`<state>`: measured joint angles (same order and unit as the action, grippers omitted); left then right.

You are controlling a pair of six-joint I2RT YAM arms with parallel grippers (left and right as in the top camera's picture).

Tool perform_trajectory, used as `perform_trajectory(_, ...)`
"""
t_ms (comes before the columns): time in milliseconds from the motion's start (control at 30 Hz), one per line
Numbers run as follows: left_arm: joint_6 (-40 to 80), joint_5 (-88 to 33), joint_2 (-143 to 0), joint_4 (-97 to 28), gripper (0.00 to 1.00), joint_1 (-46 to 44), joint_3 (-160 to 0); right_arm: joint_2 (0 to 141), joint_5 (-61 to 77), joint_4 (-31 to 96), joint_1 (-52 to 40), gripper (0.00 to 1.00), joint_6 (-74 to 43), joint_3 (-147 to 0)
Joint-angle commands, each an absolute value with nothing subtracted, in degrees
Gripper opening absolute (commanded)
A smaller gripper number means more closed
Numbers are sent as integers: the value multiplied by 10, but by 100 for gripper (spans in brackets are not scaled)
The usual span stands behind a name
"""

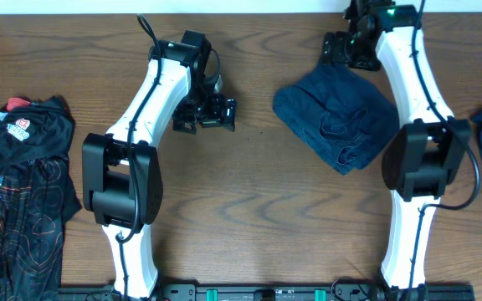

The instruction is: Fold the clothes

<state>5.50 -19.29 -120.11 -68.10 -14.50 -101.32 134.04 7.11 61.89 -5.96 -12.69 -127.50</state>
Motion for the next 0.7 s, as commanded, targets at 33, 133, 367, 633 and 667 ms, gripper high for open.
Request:
perform_trajectory(33, 45, -200, -1199, -683, 98, -145, -1010, 1362, 97, 592, -84, 90, -108, -1280)
perform_trajectory(133, 45, -219, -1199, -681, 98, -145, -1010, 1370, 94, 569, -93, 84, -106, -1280)
perform_trajectory(367, 45, -220, -1199, -679, 98, -145, -1010, 1371, 57, 560, -93, 47, -124, -1280)
perform_trajectory(633, 45, -220, -1199, -679, 98, -145, -1010, 1371, 51, 575, -74, 45, -124, -1280)
perform_trajectory(667, 45, -220, -1199, -679, 98, -145, -1010, 1371, 49, 576, -72, 40, -124, -1280)
